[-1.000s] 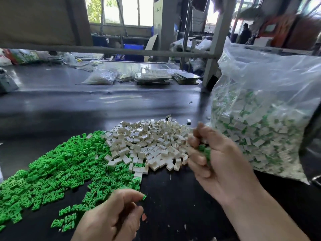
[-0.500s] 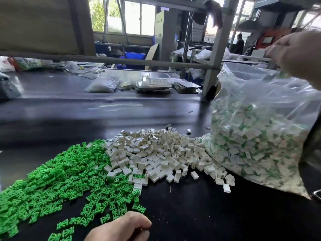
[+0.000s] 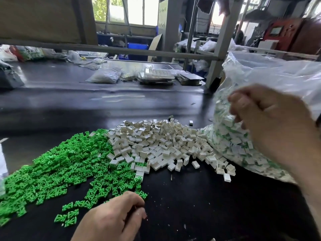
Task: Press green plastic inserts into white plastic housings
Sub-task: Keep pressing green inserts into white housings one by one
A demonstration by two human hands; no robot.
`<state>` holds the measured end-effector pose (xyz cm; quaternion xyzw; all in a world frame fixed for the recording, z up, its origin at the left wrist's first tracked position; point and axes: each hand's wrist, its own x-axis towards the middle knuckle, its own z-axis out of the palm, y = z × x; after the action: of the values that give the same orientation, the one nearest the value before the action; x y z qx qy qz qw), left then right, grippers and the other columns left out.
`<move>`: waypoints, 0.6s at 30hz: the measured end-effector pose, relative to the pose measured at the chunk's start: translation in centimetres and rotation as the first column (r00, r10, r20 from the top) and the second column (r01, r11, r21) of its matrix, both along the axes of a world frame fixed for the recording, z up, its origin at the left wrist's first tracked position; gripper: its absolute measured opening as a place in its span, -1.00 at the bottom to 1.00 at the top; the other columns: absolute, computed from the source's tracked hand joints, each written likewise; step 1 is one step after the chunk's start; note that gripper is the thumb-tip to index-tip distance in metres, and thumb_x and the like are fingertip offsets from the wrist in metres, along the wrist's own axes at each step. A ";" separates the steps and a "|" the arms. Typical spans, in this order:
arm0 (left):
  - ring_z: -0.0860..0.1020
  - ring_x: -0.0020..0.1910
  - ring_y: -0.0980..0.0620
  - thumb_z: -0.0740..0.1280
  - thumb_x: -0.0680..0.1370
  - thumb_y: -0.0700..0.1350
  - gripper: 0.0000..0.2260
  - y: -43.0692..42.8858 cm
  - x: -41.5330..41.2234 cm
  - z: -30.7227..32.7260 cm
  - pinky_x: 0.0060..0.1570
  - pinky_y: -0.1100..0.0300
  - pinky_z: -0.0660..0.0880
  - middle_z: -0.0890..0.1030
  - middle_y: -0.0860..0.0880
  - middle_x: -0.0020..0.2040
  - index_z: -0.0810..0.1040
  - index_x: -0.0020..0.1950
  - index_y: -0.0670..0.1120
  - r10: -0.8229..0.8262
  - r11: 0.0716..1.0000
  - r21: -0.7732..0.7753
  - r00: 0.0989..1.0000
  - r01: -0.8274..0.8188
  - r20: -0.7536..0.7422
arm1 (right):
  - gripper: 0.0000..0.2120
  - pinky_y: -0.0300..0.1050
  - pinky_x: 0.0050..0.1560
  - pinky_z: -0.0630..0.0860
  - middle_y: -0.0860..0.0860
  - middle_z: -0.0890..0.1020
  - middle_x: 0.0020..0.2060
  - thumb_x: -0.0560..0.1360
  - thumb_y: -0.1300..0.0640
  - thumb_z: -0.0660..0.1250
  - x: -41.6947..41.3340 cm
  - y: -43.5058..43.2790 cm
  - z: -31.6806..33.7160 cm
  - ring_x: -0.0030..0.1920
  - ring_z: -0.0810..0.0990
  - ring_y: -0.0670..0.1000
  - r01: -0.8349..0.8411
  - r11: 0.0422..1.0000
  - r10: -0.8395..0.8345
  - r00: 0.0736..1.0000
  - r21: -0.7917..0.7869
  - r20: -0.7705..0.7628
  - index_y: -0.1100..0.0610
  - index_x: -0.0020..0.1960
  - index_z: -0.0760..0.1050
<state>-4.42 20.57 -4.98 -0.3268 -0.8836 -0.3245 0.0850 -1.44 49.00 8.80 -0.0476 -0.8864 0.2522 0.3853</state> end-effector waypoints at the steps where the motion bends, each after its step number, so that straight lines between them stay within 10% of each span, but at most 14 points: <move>1: 0.48 -0.40 0.39 0.29 0.38 0.17 -0.90 0.3 -0.2 0.4 -0.44 0.50 0.41 0.53 0.38 -0.26 0.49 -0.12 0.26 0.012 1.000 0.006 1.000 -0.012 0.017 | -0.76 -0.21 -0.25 0.49 -0.19 0.63 -0.18 0.55 -0.22 0.15 -0.3 -0.7 -1.9 -0.16 0.58 -0.22 -0.040 0.996 0.031 0.994 0.084 0.109 -0.18 0.03 0.54; 6: 0.54 -0.26 0.28 0.45 0.42 0.17 -0.83 0.1 -0.2 -0.3 -0.30 0.33 0.50 0.55 0.32 -0.14 0.54 -0.04 0.26 0.070 0.993 -0.092 0.997 -0.074 -0.044 | -0.42 0.01 0.53 0.15 -0.07 0.27 0.51 0.60 -0.26 0.20 -2.6 -3.7 -11.4 0.53 0.14 0.00 -0.196 0.963 0.023 0.746 0.187 0.666 -0.12 0.56 0.20; 12: 0.35 0.16 0.25 0.08 0.50 0.40 -0.55 0.1 -0.1 -0.7 0.10 0.37 0.34 0.29 0.26 0.16 0.22 0.37 0.36 0.103 0.949 -0.292 0.992 -0.119 -0.069 | -0.30 0.17 0.49 -0.35 -0.03 -0.15 0.62 0.57 -0.37 0.10 -6.6 -7.1 -15.2 0.58 -0.31 0.07 -0.338 0.898 0.045 0.709 0.283 0.704 -0.25 0.59 -0.13; 18: 0.42 0.15 0.18 0.24 0.48 0.34 -0.51 -0.1 -0.3 -0.6 0.12 0.28 0.42 0.38 0.19 0.18 0.32 0.40 0.32 0.092 0.922 -0.370 0.993 -0.114 -0.076 | -0.56 0.23 0.46 0.13 0.02 0.24 0.54 0.67 -0.16 0.05 -5.9 -9.1 -15.4 0.55 0.09 0.17 -0.438 0.831 0.107 0.729 0.342 0.676 -0.12 0.52 0.27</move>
<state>-4.77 20.45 -5.58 -0.2993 -0.9423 -0.1357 0.0634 -7.32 39.93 -6.56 0.1029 -0.9932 0.0494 0.0217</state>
